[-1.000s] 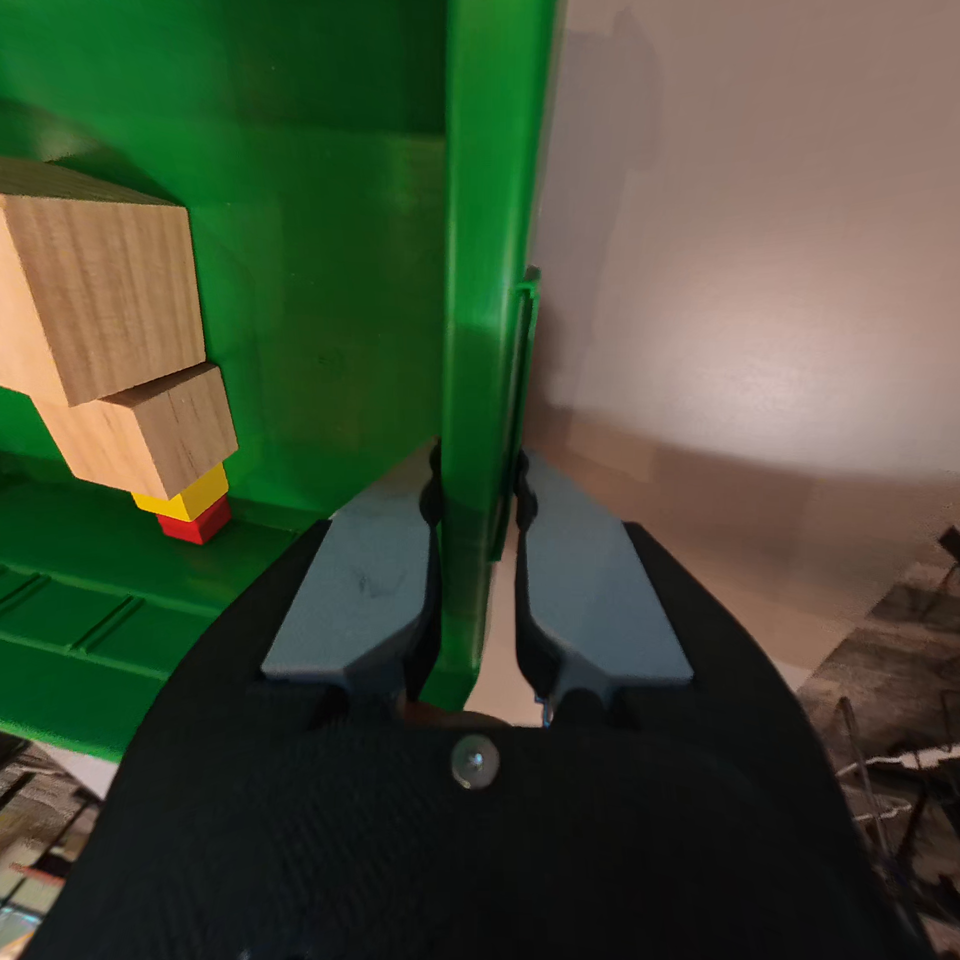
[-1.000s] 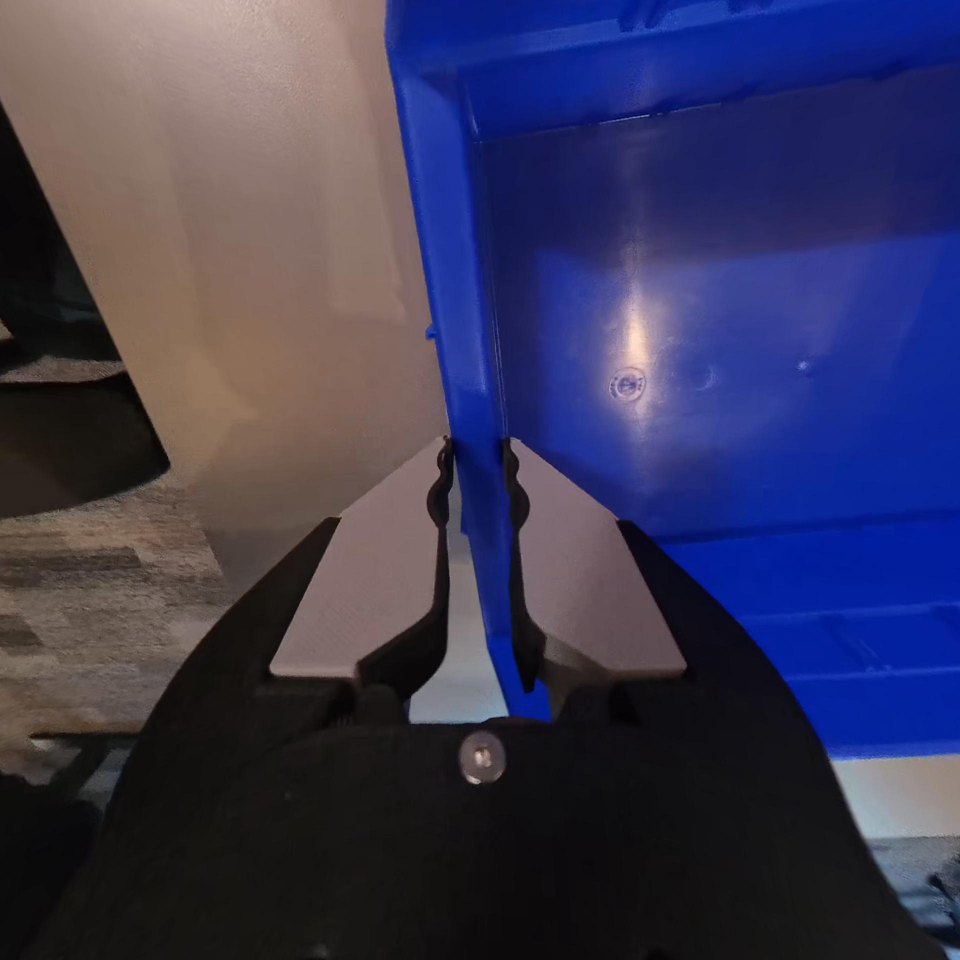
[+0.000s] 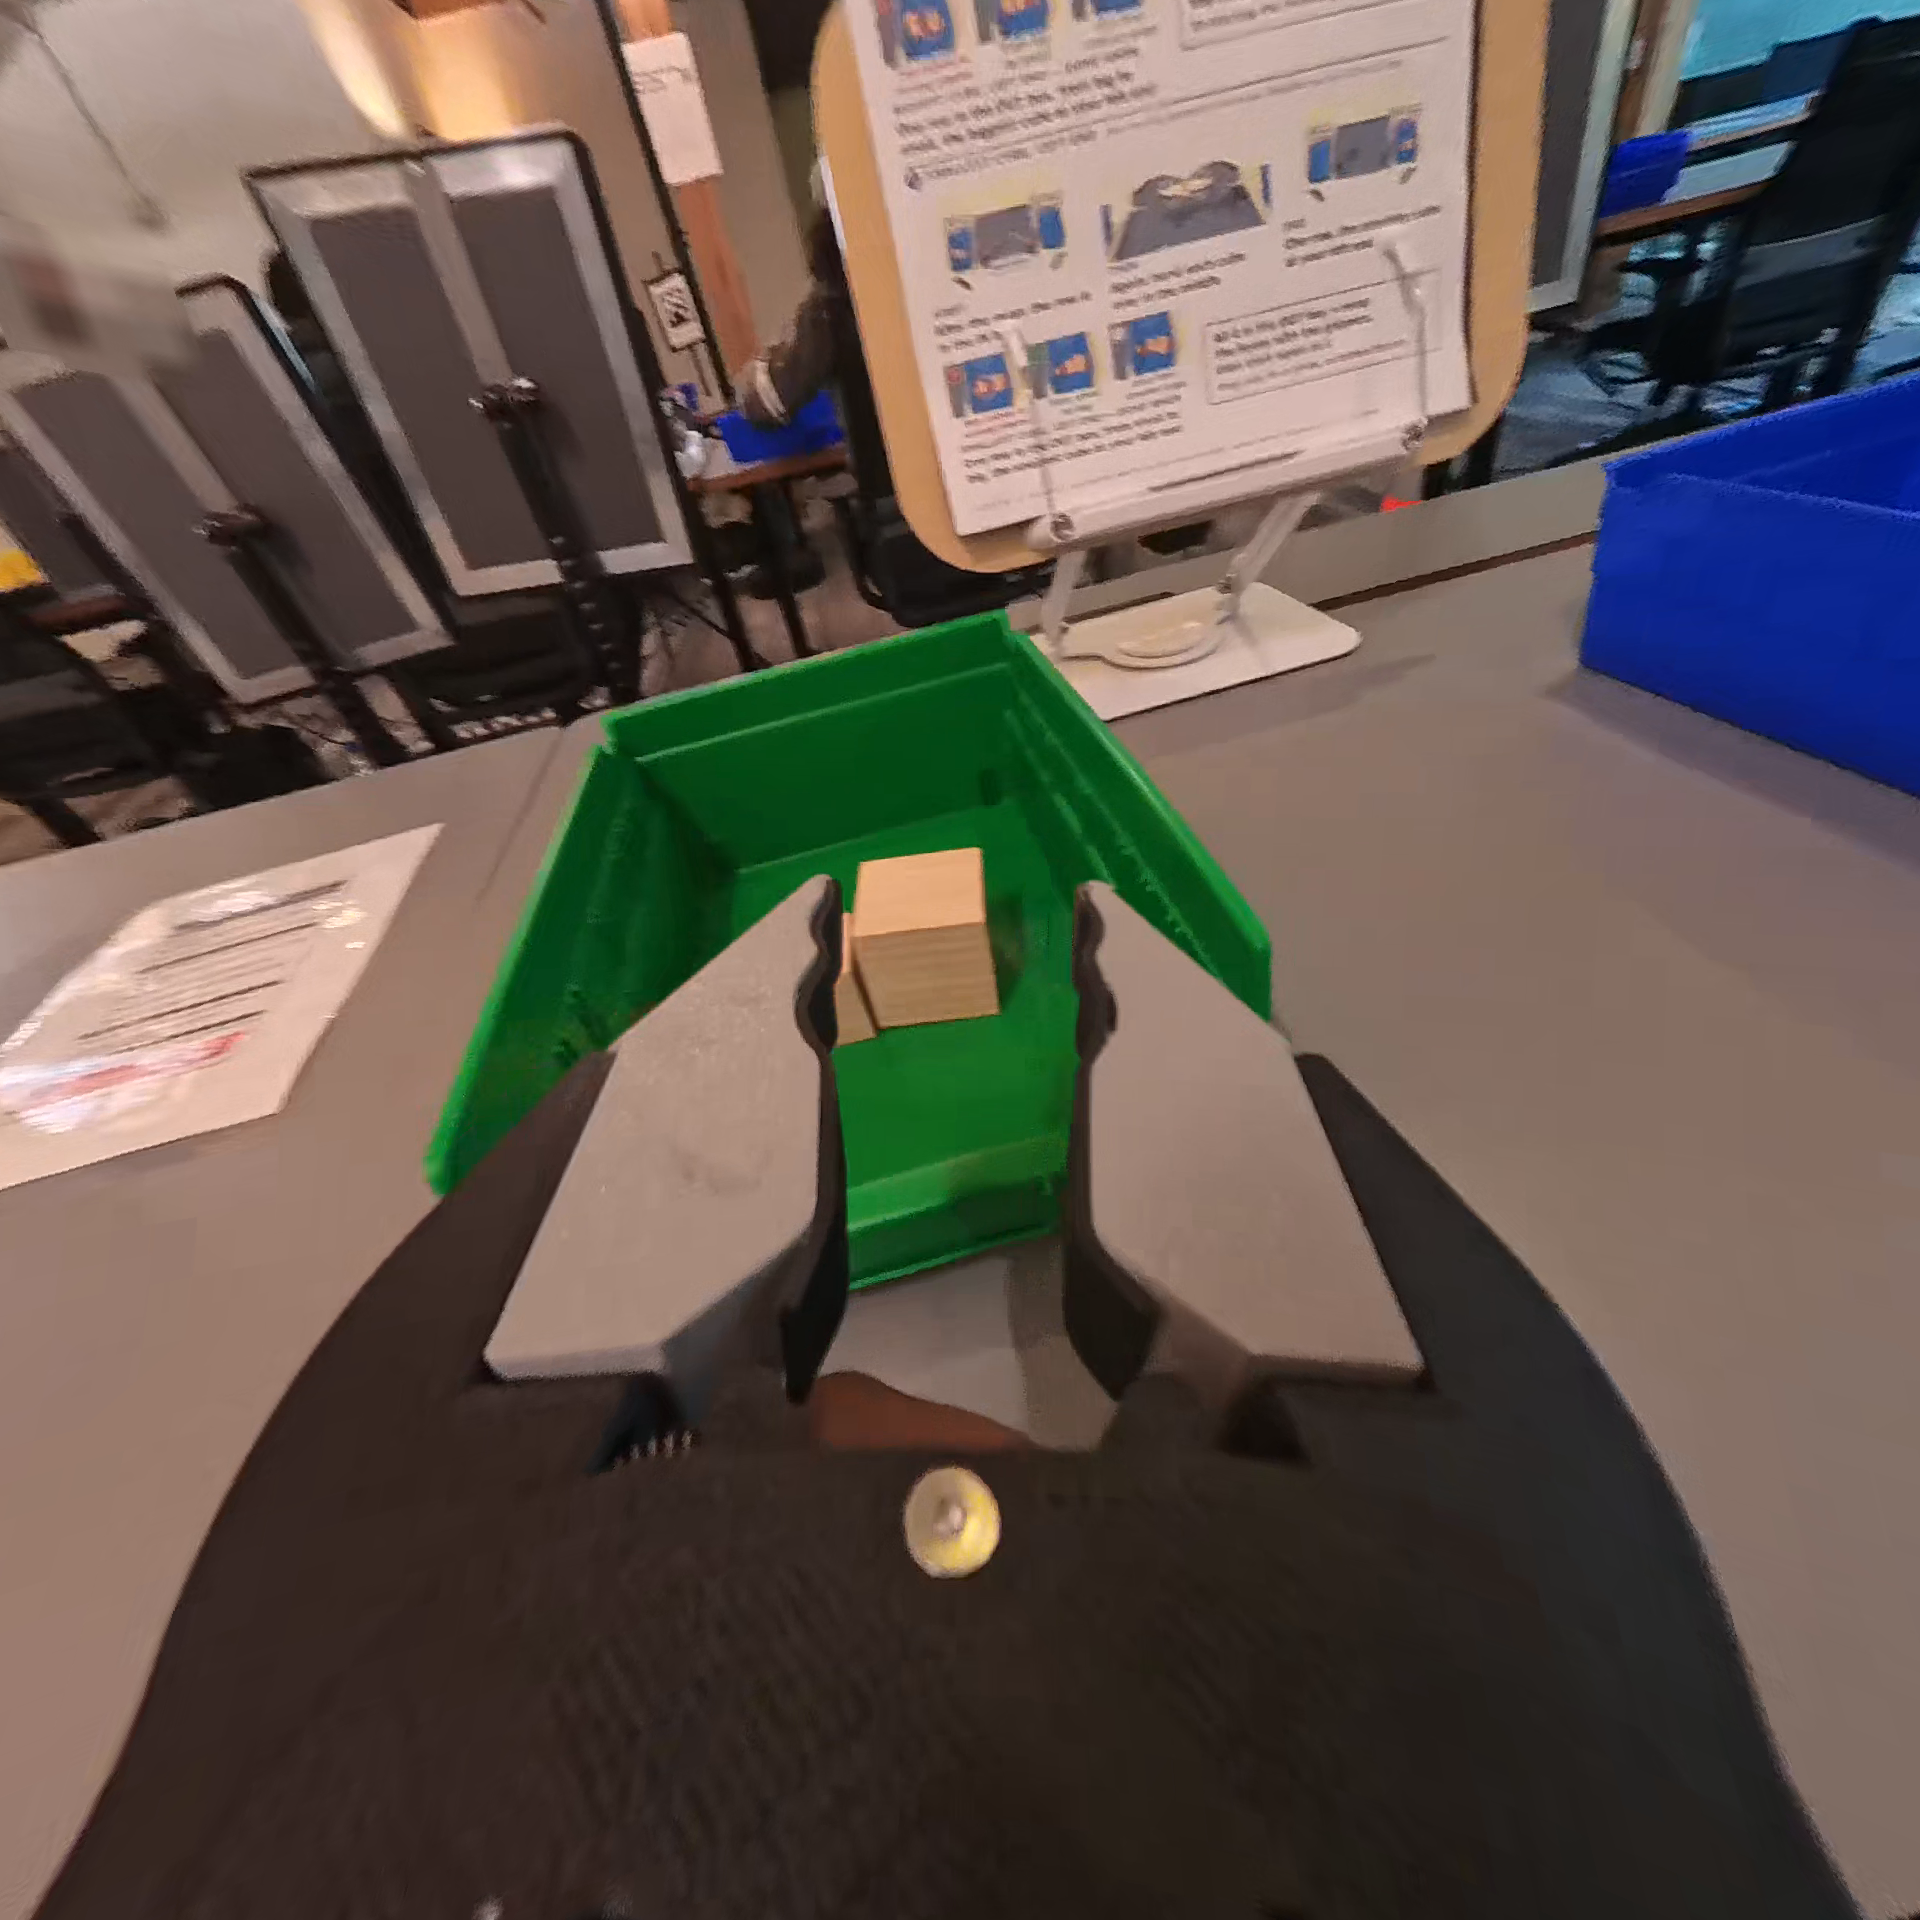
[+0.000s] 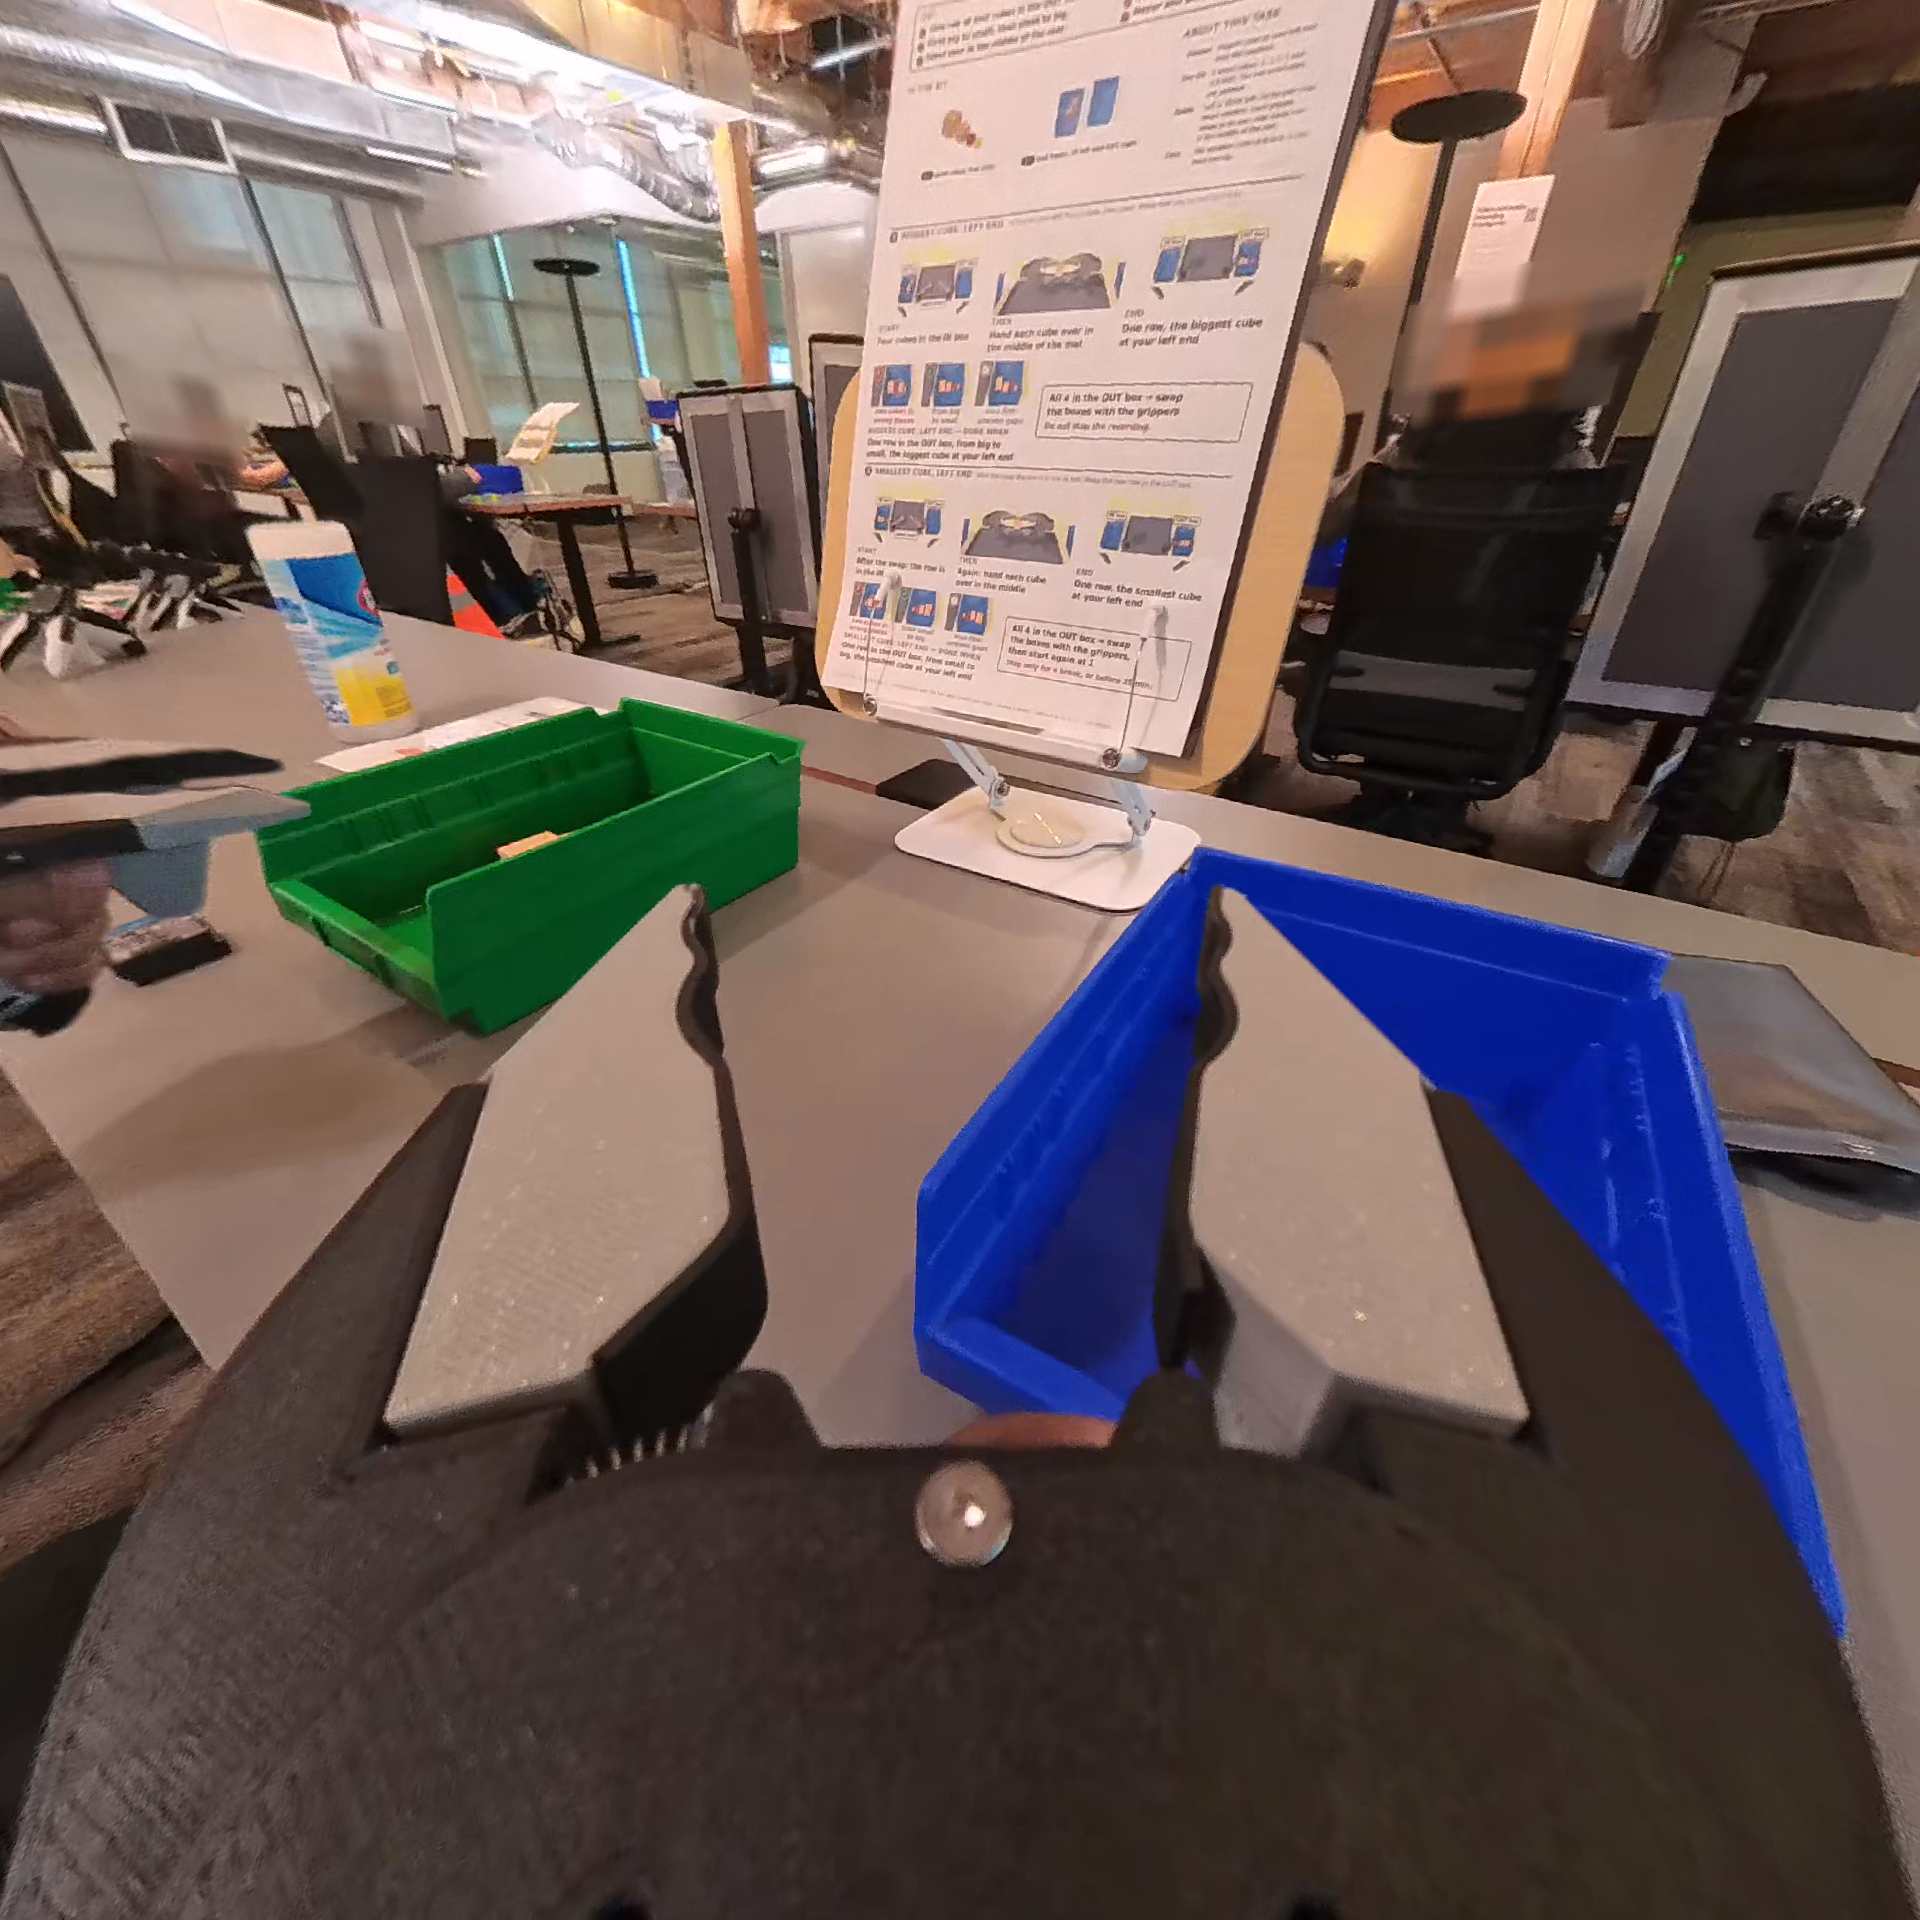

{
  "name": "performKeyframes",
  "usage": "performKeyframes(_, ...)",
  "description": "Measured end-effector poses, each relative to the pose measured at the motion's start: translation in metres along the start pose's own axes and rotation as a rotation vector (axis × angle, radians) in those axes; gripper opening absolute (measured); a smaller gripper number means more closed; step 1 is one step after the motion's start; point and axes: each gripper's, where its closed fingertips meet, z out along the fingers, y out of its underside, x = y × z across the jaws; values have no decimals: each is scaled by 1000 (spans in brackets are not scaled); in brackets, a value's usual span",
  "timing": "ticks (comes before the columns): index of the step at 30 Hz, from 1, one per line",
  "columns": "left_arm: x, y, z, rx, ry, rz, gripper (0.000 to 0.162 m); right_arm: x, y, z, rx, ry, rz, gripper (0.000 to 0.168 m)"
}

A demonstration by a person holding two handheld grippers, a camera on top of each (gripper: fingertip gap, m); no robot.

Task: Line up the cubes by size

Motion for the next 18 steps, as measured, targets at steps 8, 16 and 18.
performKeyframes(8,-10,56,31,-136,2,52,42,43,7,20,33,9,74,91)
performKeyframes(16,-46,52,40,-150,-61,-25,43,63,-12,34,85,-6,98,88)
performKeyframes(18,-45,51,42,-163,-35,-57,41,57,-28,34,131,-44,92,87)
